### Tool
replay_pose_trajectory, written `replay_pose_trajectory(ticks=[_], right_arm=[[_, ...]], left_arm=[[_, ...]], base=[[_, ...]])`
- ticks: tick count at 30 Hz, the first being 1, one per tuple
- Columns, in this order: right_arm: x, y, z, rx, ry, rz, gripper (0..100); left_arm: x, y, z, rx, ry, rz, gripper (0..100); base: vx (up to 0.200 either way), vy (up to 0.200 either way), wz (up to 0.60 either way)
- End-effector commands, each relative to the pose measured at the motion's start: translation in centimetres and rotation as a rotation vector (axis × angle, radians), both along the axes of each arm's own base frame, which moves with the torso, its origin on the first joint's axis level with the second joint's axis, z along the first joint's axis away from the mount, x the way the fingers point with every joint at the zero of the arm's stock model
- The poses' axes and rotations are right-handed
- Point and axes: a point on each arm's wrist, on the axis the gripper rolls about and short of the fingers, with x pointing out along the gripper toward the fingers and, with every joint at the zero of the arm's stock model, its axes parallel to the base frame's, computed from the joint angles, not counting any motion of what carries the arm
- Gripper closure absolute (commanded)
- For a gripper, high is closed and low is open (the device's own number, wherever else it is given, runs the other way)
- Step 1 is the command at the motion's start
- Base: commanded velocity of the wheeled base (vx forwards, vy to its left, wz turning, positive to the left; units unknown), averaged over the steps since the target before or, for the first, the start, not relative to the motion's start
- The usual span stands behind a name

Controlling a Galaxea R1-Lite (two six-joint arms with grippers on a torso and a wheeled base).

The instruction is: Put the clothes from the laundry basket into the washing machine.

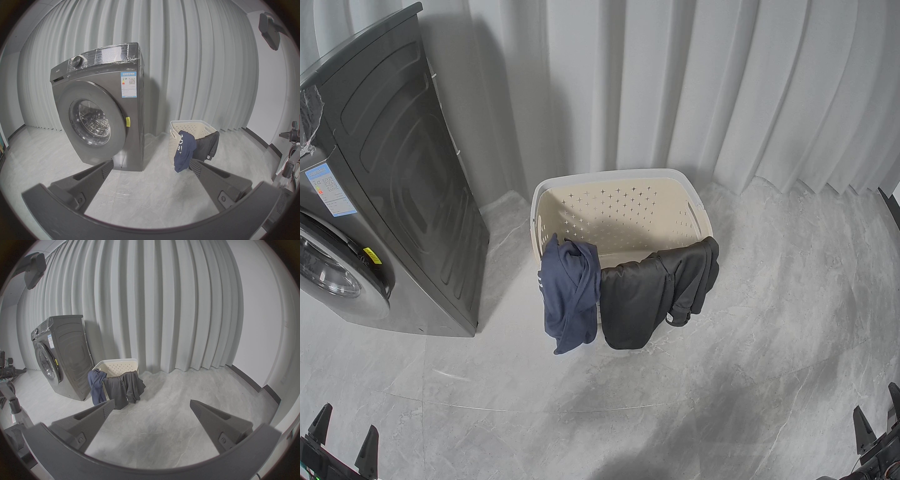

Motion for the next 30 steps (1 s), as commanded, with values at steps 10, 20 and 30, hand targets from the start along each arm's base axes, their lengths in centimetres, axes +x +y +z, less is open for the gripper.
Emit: replay_pose_trajectory(ticks=[10, 20, 30], right_arm=[[0.09, 0.00, -0.50, 0.000, 0.012, 0.000, 0], [0.09, 0.00, -0.50, 0.000, 0.012, 0.000, 0], [0.09, 0.00, -0.50, 0.000, 0.012, 0.000, 0]], left_arm=[[-0.01, 0.00, -0.44, -0.001, 0.000, 0.002, 0], [-0.01, 0.00, -0.44, -0.001, 0.000, 0.002, 0], [0.00, 0.00, -0.48, -0.001, 0.001, 0.002, 0]], base=[[0.000, -0.120, 0.00], [0.100, 0.000, 0.00], [0.020, 0.000, 0.00]])
